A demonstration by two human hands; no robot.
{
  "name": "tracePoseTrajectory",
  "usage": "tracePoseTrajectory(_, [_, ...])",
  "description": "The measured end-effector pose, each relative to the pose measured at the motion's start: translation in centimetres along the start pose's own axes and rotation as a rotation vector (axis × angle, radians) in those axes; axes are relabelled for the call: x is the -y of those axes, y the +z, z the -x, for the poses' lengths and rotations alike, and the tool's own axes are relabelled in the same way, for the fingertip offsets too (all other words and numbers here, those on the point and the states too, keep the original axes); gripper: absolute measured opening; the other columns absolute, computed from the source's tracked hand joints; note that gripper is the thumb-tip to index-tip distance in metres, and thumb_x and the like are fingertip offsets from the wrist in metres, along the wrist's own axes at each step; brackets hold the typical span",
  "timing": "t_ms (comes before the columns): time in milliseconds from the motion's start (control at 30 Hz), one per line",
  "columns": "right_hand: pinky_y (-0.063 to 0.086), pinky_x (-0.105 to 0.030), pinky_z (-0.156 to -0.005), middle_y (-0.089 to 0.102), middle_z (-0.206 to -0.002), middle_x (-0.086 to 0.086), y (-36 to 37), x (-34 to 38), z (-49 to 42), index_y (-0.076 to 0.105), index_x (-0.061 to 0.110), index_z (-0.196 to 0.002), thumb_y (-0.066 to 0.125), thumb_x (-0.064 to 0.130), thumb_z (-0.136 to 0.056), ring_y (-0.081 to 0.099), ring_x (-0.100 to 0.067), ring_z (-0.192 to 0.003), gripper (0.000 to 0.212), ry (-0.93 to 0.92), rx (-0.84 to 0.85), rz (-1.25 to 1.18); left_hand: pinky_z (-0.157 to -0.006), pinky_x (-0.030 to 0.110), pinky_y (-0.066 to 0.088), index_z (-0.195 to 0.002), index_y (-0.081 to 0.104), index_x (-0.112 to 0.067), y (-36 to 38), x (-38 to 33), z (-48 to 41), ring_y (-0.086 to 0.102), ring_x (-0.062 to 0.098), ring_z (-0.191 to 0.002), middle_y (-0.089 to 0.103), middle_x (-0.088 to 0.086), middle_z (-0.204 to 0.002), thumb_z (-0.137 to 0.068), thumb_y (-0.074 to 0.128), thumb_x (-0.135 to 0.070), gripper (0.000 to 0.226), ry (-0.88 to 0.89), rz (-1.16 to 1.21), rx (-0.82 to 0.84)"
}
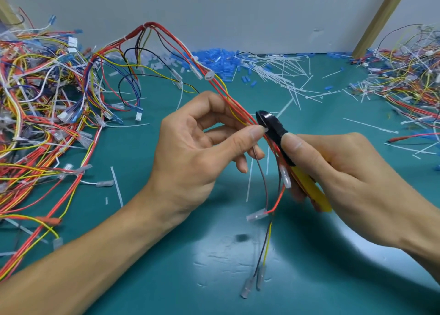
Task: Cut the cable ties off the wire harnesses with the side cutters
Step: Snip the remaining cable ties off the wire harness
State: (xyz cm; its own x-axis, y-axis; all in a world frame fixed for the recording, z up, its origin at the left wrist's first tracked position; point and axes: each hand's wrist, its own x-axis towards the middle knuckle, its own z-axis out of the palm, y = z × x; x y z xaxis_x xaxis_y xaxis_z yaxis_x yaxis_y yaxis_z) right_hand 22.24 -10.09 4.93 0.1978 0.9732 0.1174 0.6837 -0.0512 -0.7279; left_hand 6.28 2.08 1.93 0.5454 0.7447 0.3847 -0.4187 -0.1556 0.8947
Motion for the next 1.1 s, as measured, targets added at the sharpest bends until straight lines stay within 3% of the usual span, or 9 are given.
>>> tracePoseTrajectory(100, [0.044, -0.027, -0.047, 0.062, -0.055, -0.007, 0.08, -0.4, 0.01, 0.057, 0.011, -0.065, 0.035, 0.068, -0.101, 0.053, -0.017, -0.043, 0.071, 0.038, 0.013, -0.037, -0.048, 0.029, 0.049, -0.091, 0.059, 0.001, 0.0, -0.03, -0.02, 0.069, 0.029, -0.059, 0.067, 0.027, -0.086, -0.082, 0.075, 0.002, 0.018, -0.004, -0.001, 0.004])
tracePoseTrajectory(267, [0.045, -0.028, -0.047, 0.062, -0.052, -0.007, -0.25, -0.27, 0.14, 0.058, 0.011, -0.065, 0.034, 0.073, -0.1, 0.053, -0.019, -0.04, 0.075, 0.064, 0.031, -0.036, -0.049, 0.029, 0.048, -0.091, 0.059, 0.002, 0.05, -0.03, 0.12, 0.068, 0.029, -0.058, 0.069, 0.023, -0.086, -0.082, 0.075, 0.001, 0.018, -0.006, -0.001, 0.007])
tracePoseTrajectory(367, [0.048, -0.038, -0.051, 0.063, -0.056, -0.007, -0.23, -0.13, 0.18, 0.06, 0.01, -0.067, 0.035, 0.072, -0.1, 0.056, -0.024, -0.046, 0.074, 0.053, 0.007, -0.03, -0.049, 0.029, 0.048, -0.092, 0.059, 0.002, 0.1, -0.04, 0.24, 0.068, 0.029, -0.059, 0.068, 0.026, -0.088, -0.083, 0.074, 0.002, 0.017, -0.006, 0.009, 0.003])
tracePoseTrajectory(500, [0.047, -0.037, -0.047, 0.062, -0.053, -0.012, -0.53, -0.47, 0.17, 0.06, 0.007, -0.067, 0.036, 0.073, -0.101, 0.056, -0.026, -0.041, 0.078, 0.059, 0.043, -0.063, -0.049, 0.029, 0.048, -0.091, 0.059, 0.001, 0.27, -0.08, 0.31, 0.068, 0.029, -0.058, 0.068, 0.023, -0.085, -0.082, 0.075, 0.001, 0.018, 0.001, 0.003, 0.011])
tracePoseTrajectory(600, [0.049, -0.043, -0.052, 0.064, -0.06, -0.011, -0.32, -0.39, 0.08, 0.065, 0.006, -0.073, 0.036, 0.07, -0.101, 0.062, -0.031, -0.051, 0.076, 0.028, 0.003, -0.074, -0.048, 0.029, 0.048, -0.092, 0.059, 0.0, 0.31, -0.18, 0.38, 0.069, 0.028, -0.059, 0.068, 0.018, -0.084, -0.083, 0.074, 0.001, 0.017, -0.003, 0.017, 0.009])
tracePoseTrajectory(767, [0.045, -0.029, -0.047, 0.064, -0.056, -0.01, -0.21, -0.57, 0.1, 0.065, 0.012, -0.07, 0.038, 0.07, -0.1, 0.06, -0.026, -0.044, 0.07, 0.081, 0.061, -0.157, -0.048, 0.028, 0.048, -0.091, 0.058, 0.001, 0.27, -0.06, 0.35, 0.068, 0.029, -0.058, 0.067, 0.019, -0.083, -0.083, 0.074, 0.002, 0.017, -0.003, 0.017, 0.003])
tracePoseTrajectory(867, [0.049, -0.039, -0.053, 0.064, -0.058, -0.01, -0.12, -0.55, -0.1, 0.066, 0.009, -0.07, 0.039, 0.069, -0.1, 0.059, -0.029, -0.05, 0.072, 0.033, -0.005, -0.099, -0.049, 0.028, 0.048, -0.092, 0.058, 0.002, 0.24, -0.09, 0.34, 0.068, 0.028, -0.059, 0.067, 0.02, -0.084, -0.084, 0.073, 0.002, 0.017, -0.002, 0.027, 0.008])
tracePoseTrajectory(1000, [0.051, -0.044, -0.045, 0.064, -0.056, -0.015, -0.36, -0.62, -0.12, 0.068, 0.005, -0.07, 0.045, 0.068, -0.098, 0.061, -0.036, -0.047, 0.073, 0.077, 0.038, -0.205, -0.049, 0.029, 0.048, -0.093, 0.058, 0.001, 0.15, -0.19, 0.31, 0.067, 0.029, -0.06, 0.067, 0.022, -0.086, -0.084, 0.073, 0.001, 0.017, 0.005, 0.05, 0.024])
tracePoseTrajectory(1100, [0.052, -0.058, -0.061, 0.066, -0.065, -0.015, 0.01, -0.52, -0.17, 0.07, 0.003, -0.078, 0.041, 0.068, -0.099, 0.06, -0.041, -0.061, 0.074, 0.017, -0.01, -0.118, -0.05, 0.029, 0.049, -0.097, 0.056, 0.002, 0.07, -0.22, 0.28, 0.067, 0.029, -0.06, 0.066, 0.02, -0.087, -0.086, 0.069, 0.004, 0.017, 0.005, 0.057, 0.033])
